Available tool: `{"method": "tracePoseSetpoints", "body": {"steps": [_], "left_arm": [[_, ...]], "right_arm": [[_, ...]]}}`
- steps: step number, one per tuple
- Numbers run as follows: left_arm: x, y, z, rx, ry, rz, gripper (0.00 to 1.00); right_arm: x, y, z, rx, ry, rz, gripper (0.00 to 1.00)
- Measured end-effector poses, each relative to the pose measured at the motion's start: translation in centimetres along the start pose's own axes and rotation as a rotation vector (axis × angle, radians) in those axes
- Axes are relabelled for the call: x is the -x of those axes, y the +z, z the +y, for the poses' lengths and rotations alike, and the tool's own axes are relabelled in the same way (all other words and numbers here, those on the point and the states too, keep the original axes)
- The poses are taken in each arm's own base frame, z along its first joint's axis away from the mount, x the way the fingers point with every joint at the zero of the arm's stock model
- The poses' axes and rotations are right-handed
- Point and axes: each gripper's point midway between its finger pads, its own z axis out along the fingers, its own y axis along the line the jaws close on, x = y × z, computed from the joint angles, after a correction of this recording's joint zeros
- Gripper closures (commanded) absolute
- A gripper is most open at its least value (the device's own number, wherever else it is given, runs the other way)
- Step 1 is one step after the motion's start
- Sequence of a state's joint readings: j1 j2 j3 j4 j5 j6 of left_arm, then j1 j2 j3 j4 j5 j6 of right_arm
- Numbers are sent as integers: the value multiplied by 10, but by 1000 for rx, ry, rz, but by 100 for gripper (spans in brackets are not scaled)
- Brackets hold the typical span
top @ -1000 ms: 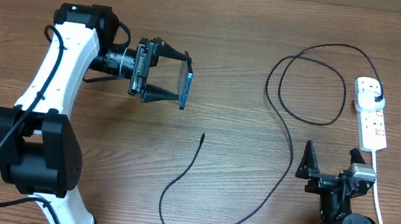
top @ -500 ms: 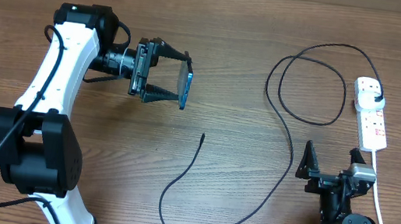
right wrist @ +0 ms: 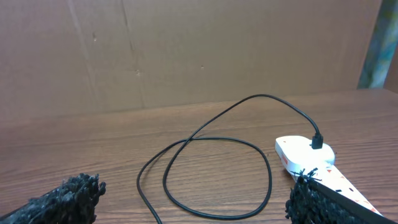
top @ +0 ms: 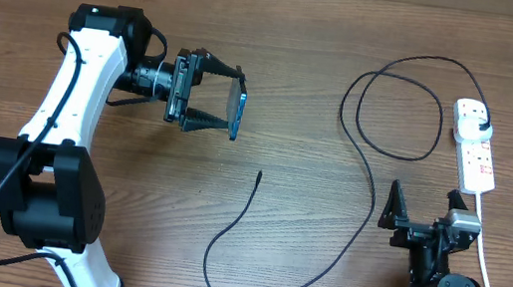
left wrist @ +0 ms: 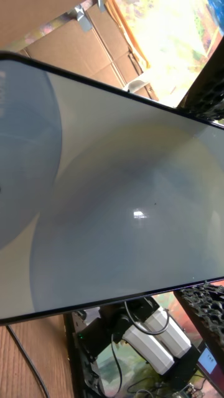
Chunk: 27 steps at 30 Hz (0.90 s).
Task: Plug charger to phone and switch on socket
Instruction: 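Hold the phone upright with the left gripper above the table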
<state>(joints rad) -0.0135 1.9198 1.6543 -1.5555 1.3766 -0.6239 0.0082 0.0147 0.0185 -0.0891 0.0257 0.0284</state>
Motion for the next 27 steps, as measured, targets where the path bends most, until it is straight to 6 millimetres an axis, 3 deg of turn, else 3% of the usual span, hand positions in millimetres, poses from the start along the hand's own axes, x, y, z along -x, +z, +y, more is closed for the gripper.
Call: {"method": "tracePoseSetpoints", "body": {"steps": [27], "left_arm": [[3, 0, -1, 0, 26, -6, 96]], "right_arm": [[0, 0, 0, 0, 0, 0, 0]]}}
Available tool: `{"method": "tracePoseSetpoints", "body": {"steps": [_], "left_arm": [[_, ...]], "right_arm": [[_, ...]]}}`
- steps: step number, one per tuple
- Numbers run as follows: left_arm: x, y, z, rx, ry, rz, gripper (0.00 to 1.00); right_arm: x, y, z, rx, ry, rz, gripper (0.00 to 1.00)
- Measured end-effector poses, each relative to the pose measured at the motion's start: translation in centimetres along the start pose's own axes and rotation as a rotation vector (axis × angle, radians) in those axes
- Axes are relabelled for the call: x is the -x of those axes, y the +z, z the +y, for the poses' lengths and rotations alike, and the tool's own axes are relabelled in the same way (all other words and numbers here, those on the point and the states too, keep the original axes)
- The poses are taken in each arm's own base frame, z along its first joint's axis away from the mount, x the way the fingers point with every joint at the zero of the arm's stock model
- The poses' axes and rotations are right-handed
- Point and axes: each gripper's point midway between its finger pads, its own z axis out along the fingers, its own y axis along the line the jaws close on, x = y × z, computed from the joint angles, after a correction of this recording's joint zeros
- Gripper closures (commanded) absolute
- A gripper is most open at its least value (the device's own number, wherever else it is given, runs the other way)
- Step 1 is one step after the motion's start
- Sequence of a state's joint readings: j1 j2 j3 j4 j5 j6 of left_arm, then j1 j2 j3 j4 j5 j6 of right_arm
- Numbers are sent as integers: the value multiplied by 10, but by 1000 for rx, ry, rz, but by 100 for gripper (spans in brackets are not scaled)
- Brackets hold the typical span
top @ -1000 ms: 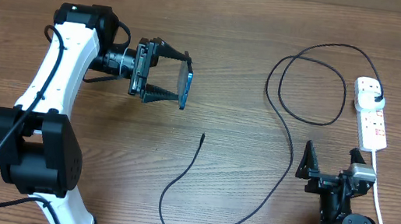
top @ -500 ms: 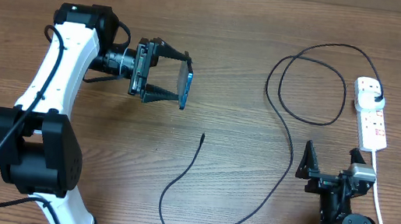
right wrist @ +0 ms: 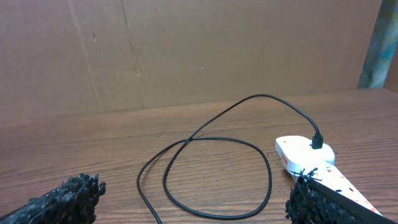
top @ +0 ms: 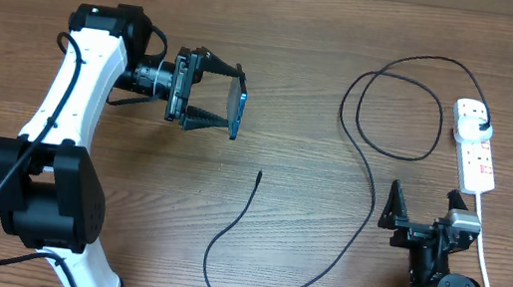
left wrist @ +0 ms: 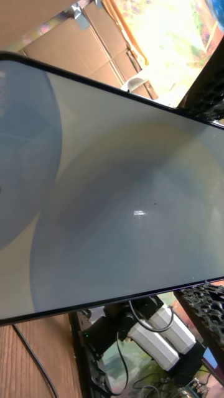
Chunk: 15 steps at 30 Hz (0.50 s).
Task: Plug charger to phone and switch on socket
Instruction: 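Hold the phone upright with the left gripper above the table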
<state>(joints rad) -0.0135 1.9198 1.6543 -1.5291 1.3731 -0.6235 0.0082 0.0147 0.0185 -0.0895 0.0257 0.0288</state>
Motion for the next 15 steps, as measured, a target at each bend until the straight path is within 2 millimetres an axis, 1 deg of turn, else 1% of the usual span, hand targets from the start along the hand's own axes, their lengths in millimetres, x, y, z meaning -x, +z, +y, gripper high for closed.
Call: {"method": "tracePoseSetpoints", "body": {"steps": [8, 15], "left_arm": [[2, 0, -1, -1, 18, -4, 96], [7, 0, 6, 41, 17, -35, 96]], "right_arm": [[0, 0, 0, 0, 0, 0, 0], [0, 0, 0, 0, 0, 0, 0]]}}
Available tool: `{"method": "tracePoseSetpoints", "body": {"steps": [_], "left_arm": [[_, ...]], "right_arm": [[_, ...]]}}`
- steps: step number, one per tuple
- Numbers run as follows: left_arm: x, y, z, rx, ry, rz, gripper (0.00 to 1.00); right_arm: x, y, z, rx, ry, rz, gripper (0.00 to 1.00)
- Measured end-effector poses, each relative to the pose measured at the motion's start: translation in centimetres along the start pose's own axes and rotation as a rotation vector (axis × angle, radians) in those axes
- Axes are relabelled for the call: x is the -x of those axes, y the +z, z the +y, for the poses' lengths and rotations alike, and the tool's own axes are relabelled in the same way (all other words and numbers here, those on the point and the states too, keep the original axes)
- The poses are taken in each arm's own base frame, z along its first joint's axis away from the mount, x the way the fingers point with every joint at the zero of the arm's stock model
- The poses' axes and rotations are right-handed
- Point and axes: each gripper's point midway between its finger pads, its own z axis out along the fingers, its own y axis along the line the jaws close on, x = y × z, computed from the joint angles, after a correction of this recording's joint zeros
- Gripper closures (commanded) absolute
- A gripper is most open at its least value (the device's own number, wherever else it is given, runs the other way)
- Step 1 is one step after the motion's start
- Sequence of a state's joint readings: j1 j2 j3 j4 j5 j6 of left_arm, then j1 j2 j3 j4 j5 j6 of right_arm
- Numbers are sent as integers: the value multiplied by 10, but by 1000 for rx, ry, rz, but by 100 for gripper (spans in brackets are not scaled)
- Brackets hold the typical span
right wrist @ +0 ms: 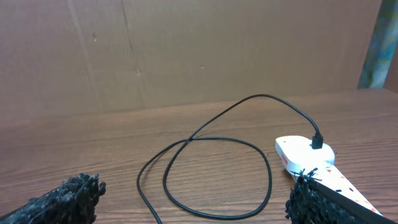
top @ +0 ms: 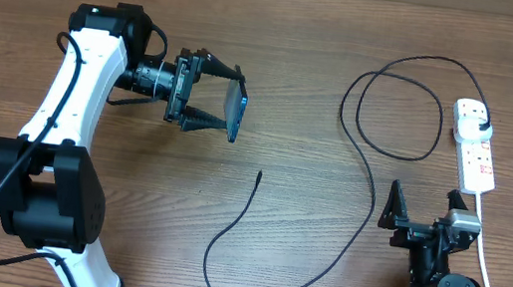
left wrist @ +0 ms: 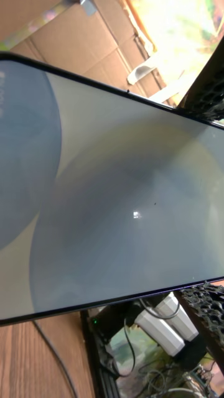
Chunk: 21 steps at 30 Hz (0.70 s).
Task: Plug charger to phone and switch on socket
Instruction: 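Hold the phone upright with the left gripper above the table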
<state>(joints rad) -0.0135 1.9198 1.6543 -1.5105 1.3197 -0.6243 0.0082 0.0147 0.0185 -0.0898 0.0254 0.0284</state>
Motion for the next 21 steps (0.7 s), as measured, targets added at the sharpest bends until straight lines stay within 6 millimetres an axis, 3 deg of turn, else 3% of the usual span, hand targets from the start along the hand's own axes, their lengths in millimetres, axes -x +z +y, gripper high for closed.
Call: {"method": "tracePoseSetpoints", "body": {"steps": [21], "left_arm": [[23, -2, 15, 108, 68, -106, 96]], "right_arm": [[0, 0, 0, 0, 0, 0, 0]]}}
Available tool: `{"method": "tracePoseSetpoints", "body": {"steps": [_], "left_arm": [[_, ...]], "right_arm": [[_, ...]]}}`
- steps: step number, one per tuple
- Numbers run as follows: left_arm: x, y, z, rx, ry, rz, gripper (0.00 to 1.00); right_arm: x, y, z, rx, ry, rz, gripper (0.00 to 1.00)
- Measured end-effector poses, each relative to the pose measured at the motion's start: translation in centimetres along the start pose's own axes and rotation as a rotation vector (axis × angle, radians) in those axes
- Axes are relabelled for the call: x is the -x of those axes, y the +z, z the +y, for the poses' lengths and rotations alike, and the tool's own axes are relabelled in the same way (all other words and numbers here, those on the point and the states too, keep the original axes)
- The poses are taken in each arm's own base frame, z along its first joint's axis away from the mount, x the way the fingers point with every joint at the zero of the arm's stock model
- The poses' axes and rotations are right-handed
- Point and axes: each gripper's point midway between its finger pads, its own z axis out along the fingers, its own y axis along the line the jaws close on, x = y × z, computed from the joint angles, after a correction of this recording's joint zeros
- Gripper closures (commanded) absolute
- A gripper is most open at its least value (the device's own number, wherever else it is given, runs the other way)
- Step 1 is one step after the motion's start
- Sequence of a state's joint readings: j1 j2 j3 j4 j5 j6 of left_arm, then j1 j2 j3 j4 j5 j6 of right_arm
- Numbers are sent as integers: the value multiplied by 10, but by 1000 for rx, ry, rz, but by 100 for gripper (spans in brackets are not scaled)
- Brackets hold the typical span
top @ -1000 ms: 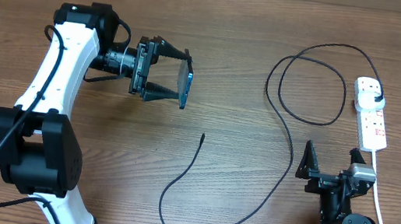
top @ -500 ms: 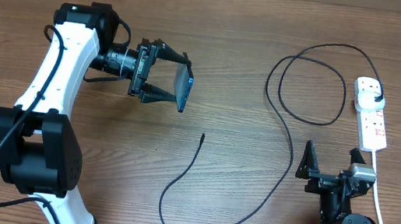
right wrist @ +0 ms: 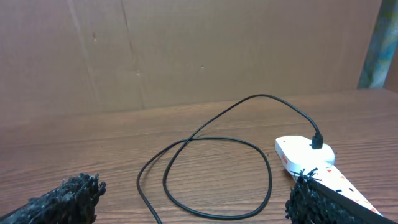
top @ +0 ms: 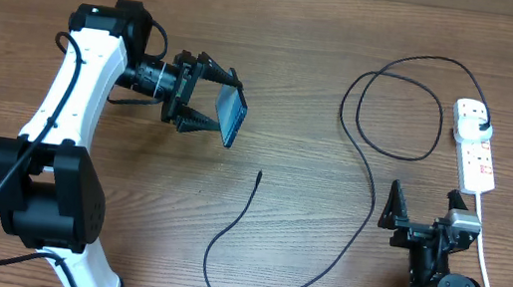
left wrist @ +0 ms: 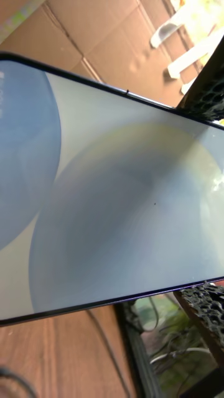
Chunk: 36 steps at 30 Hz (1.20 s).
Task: Plug charger to phone and switch on socket
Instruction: 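Hold the phone upright with the left gripper above the table, then raise the right arm and swing its gripper toward the phone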
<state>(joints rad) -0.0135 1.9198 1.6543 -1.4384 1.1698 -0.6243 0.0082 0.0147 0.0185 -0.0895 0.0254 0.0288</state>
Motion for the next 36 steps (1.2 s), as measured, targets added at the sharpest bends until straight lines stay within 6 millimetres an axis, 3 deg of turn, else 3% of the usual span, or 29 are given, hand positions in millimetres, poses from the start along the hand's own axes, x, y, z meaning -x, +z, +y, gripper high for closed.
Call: {"method": "tracePoseSetpoints", "body": {"steps": [18, 27, 36], "left_arm": [[19, -2, 22, 132, 16, -106, 96], [22, -3, 22, 138, 24, -115, 96], [22, -3, 22, 137, 22, -116, 96]], "right_arm": [[2, 0, 0, 2, 25, -10, 0], [-2, -1, 20, 116, 84, 20, 0], [49, -2, 31, 145, 111, 36, 0]]}}
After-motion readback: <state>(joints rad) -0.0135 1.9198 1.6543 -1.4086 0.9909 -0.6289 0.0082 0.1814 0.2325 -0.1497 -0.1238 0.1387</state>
